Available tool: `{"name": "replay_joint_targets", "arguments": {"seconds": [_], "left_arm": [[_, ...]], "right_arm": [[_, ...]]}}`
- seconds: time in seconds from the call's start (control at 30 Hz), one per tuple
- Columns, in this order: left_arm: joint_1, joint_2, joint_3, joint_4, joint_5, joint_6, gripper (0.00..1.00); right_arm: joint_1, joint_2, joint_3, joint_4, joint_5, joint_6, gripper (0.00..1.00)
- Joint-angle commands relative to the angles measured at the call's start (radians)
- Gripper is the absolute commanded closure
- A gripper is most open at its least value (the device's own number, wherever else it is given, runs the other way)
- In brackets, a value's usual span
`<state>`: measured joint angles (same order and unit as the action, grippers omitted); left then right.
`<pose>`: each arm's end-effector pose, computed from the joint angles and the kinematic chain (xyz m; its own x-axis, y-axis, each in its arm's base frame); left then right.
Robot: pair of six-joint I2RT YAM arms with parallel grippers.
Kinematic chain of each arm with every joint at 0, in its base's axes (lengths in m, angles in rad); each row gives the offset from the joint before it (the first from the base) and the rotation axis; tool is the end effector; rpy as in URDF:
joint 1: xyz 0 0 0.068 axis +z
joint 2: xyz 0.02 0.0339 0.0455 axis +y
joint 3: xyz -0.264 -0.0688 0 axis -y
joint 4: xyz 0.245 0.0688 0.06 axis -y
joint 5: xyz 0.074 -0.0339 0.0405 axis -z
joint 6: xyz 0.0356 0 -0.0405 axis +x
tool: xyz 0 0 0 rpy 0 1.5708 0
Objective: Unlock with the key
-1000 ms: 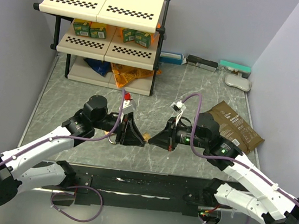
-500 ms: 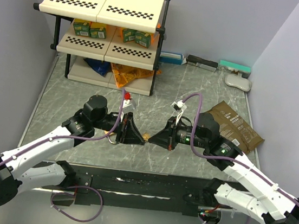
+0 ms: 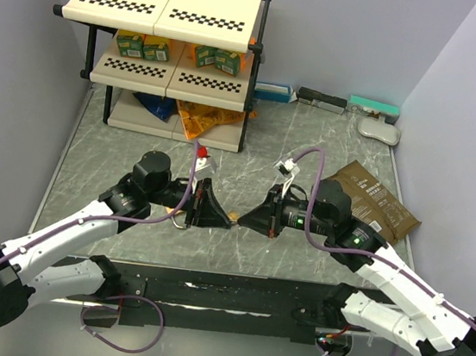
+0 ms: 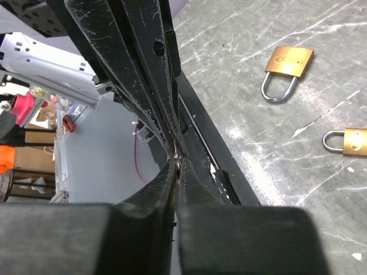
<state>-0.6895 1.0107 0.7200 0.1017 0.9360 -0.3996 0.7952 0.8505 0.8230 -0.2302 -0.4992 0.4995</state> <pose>0.1554 -0.1653 0.3066 -0.5177 0.1278 -0.8460 0.8533 0.0045 -0.5215 0.1238 0.1506 0.3383 -0.6121 -0.0236 -0.7904 -0.7493 0.3366 0.5703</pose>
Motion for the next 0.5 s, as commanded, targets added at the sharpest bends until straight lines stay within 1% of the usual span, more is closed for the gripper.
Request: {"name": "replay_joint_targets", "arguments": {"seconds": [0.0,0.03,0.07,0.17,0.3,0.4,0.47], "left_arm": [[-0.001,0.009,0.006,-0.042,0.027,0.064,0.99],[-0.001,0.015,0.006,-0.046,0.037,0.068,0.99],[-0.001,0.023,0.006,-0.048,0.052,0.071,0.99],[-0.002,0.037,0.015,-0.078,0.058,0.087,0.99],[-0.002,0.065,0.039,-0.14,0.078,0.127,0.99],[-0.002,0.098,0.064,-0.184,0.089,0.16,0.99],[-0.002,0.109,0.073,-0.192,0.092,0.166,0.99]], "right_arm": [[-0.036,-0.028,0.008,0.017,-0.011,-0.028,0.8],[-0.036,-0.028,0.017,-0.027,-0.016,-0.064,0.7],[-0.034,-0.027,0.028,-0.053,-0.016,-0.082,0.58],[-0.033,-0.036,0.074,-0.15,-0.004,-0.148,0.43],[-0.024,-0.06,0.088,-0.204,0.005,-0.196,0.38],[-0.016,-0.045,0.08,-0.205,-0.01,-0.21,0.39],[-0.005,-0.031,0.074,-0.196,-0.025,-0.208,0.42]]}}
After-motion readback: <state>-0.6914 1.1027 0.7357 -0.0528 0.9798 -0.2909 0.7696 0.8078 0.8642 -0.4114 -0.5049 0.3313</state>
